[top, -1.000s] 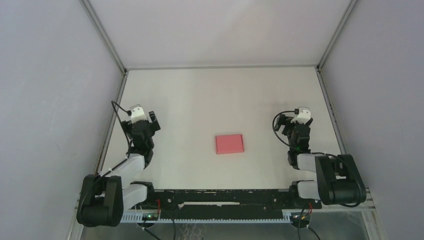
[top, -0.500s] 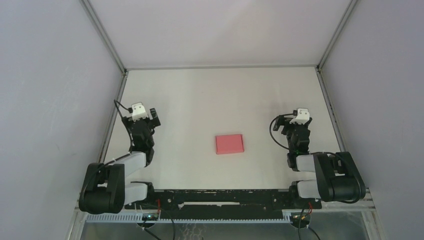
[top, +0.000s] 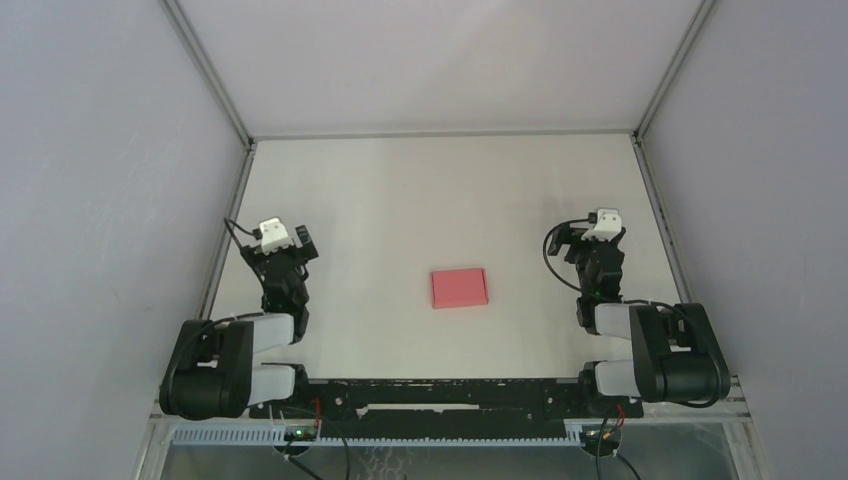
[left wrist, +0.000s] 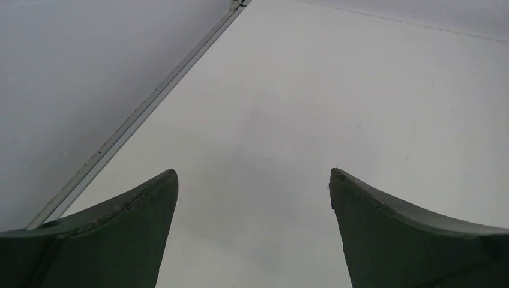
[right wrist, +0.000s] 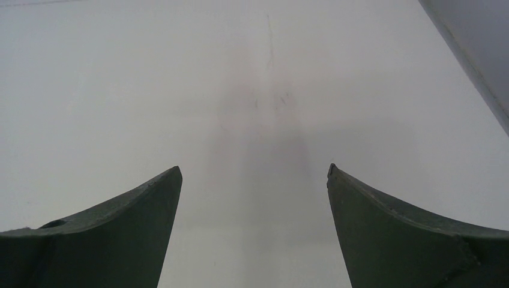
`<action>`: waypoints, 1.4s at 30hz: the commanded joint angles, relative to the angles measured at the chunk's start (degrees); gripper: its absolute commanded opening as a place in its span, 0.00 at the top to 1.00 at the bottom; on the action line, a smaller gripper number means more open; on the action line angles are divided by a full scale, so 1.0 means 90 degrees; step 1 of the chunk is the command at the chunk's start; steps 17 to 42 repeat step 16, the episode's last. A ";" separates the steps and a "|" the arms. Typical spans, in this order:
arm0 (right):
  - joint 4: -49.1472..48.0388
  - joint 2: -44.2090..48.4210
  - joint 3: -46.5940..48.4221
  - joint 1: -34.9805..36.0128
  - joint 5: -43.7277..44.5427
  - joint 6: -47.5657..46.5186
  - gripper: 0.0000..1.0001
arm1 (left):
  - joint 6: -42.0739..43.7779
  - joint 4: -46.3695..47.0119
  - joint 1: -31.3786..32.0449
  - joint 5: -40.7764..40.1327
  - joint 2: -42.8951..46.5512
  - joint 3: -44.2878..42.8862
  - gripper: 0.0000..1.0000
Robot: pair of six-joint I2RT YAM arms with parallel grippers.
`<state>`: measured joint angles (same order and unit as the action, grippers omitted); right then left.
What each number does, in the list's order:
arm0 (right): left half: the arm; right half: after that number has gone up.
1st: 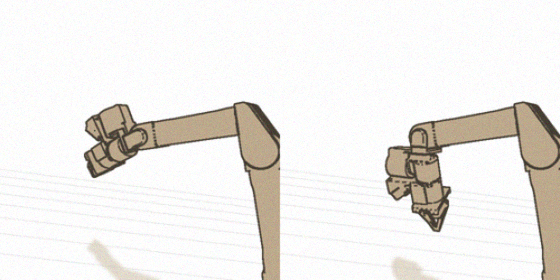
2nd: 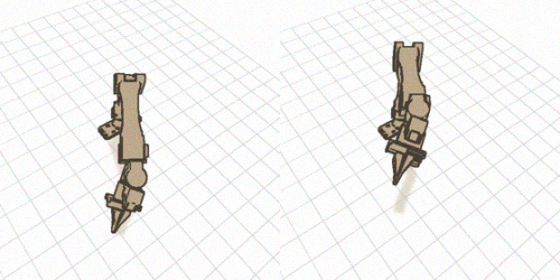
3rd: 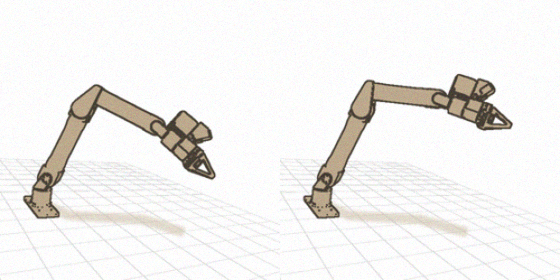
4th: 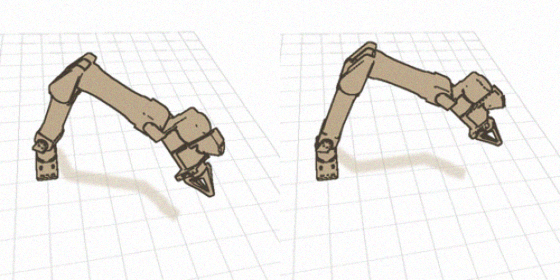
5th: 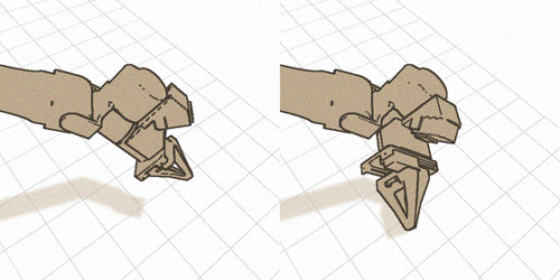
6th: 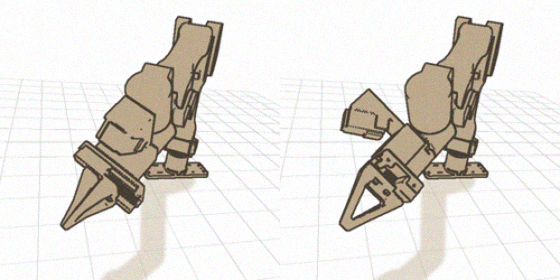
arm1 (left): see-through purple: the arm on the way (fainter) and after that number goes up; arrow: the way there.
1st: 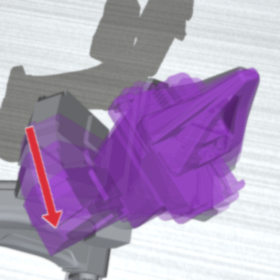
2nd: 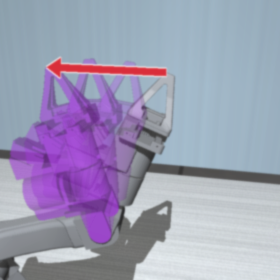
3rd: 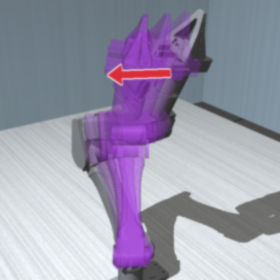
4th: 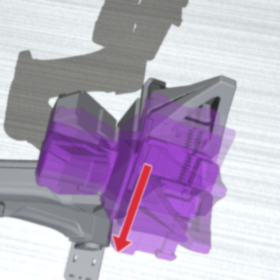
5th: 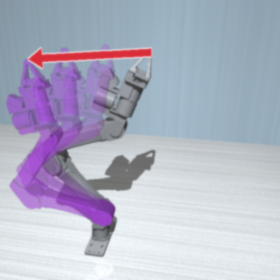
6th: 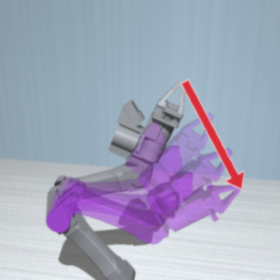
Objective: Fold the paper box
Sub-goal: Reset both arms
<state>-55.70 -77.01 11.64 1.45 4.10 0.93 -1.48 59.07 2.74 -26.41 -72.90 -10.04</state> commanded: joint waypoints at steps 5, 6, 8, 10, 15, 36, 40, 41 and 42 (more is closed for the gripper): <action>0.0170 -0.0038 0.0328 -0.0109 -0.0387 0.0142 0.00 | -0.0032 0.0496 -0.0055 -0.0099 0.0043 0.0011 0.00; 0.0166 -0.0041 0.0328 -0.0104 -0.0387 0.0137 0.00 | -0.0031 0.0490 -0.0053 -0.0094 0.0044 0.0013 0.00; 0.0164 -0.0040 0.0328 -0.0111 -0.0387 0.0147 0.00 | -0.0035 0.0495 -0.0055 -0.0093 0.0044 0.0012 0.00; 0.0170 -0.0059 0.0341 -0.0107 -0.0387 0.0142 0.00 | -0.0032 0.0497 -0.0052 -0.0096 0.0044 0.0014 0.00; 0.0191 -0.0049 0.0348 -0.0106 -0.0387 0.0124 0.00 | -0.0031 0.0496 -0.0051 -0.0097 0.0044 0.0016 0.00; 0.0185 -0.0048 0.0349 -0.0105 -0.0387 0.0135 0.00 | -0.0036 0.0497 -0.0051 -0.0100 0.0044 0.0017 0.00; 0.0185 -0.0048 0.0349 -0.0105 -0.0387 0.0135 0.00 | -0.0036 0.0497 -0.0051 -0.0100 0.0044 0.0017 0.00; 0.0185 -0.0048 0.0349 -0.0105 -0.0387 0.0135 0.00 | -0.0036 0.0497 -0.0051 -0.0100 0.0044 0.0017 0.00; 0.0185 -0.0048 0.0349 -0.0105 -0.0387 0.0135 0.00 | -0.0036 0.0497 -0.0051 -0.0100 0.0044 0.0017 0.00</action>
